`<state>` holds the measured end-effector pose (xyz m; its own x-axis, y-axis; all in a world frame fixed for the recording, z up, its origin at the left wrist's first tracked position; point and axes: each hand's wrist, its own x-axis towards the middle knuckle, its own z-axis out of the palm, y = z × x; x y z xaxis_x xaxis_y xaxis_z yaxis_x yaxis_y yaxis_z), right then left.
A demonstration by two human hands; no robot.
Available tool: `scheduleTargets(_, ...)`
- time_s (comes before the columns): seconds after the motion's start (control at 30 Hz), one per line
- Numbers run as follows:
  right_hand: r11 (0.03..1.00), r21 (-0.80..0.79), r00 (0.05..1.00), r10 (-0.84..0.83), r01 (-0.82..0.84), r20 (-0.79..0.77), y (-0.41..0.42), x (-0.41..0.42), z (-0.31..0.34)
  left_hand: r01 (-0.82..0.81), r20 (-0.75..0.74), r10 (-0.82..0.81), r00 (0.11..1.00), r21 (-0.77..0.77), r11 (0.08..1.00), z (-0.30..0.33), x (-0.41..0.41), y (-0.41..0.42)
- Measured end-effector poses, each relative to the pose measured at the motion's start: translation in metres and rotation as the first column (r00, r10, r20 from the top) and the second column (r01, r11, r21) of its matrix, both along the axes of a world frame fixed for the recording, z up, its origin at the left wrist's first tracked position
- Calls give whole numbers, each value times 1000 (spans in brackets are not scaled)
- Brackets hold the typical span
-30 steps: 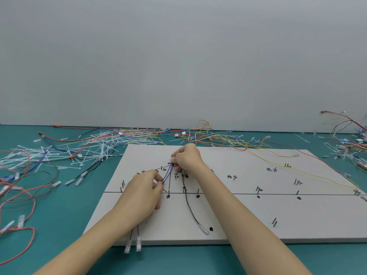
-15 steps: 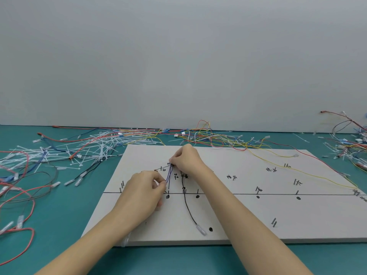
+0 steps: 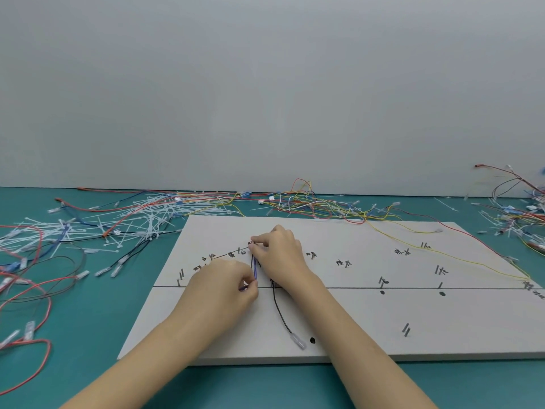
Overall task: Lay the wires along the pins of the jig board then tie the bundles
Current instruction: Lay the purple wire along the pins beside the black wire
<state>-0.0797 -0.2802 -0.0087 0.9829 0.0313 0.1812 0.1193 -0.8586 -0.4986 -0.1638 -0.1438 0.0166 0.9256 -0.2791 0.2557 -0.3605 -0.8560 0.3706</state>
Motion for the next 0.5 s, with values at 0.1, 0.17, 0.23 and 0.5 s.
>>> scheduleTargets(0.1,1000,-7,1000,-3,3,9,0,-1,-1,69,10,-72,997,189,980,1,-2,-3)
scheduleTargets(0.17,1000,-8,1000,-1,1,15,0,-2,-2,90,-11,-91,996,290,953,0,-4,-5)
scheduleTargets(0.23,1000,-1,1000,-2,2,17,0,-3,-2,89,-13,-91,996,384,919,0,-5,-5)
scheduleTargets(0.5,997,65,999,-33,32,17,0,-3,-2,106,-8,-123,992,559,822,6,0,3)
